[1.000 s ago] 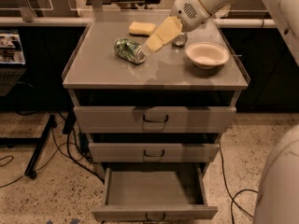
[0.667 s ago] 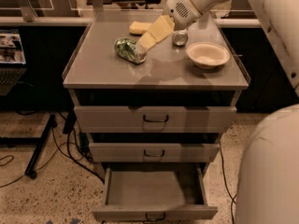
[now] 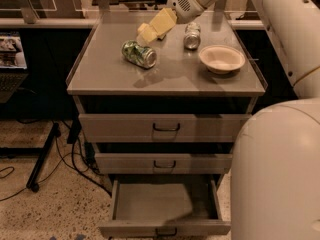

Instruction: Place green can into bottom drawer

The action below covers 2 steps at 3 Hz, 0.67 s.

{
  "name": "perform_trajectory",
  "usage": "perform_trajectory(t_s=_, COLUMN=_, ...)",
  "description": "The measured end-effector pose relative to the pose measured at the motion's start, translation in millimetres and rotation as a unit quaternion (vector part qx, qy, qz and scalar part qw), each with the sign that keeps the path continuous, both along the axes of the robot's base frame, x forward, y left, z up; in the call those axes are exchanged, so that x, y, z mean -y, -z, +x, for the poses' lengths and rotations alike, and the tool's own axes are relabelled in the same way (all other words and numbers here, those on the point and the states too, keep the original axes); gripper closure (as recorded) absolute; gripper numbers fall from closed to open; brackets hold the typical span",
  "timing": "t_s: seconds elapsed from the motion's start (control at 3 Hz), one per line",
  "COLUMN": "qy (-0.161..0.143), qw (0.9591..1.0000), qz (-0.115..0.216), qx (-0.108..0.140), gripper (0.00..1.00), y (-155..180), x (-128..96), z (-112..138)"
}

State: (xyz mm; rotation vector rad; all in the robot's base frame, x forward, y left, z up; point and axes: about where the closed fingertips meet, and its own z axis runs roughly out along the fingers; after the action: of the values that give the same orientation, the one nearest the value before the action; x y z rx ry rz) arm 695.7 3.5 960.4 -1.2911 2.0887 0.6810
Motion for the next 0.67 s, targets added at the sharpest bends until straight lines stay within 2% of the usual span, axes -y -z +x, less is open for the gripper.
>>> perform_trajectory(t_s=0.33, qy=0.000, qw=1.0000, qz=0.005, qx=-0.006, gripper=0.00, y=6.3, x=-3.7, z=-3.4)
perform_trajectory(t_s=0.67, qy=0.019, qw=0.9996, qz=0.017, qx=-0.015, gripper=0.00, y=22.5, x=-2.4, z=10.6)
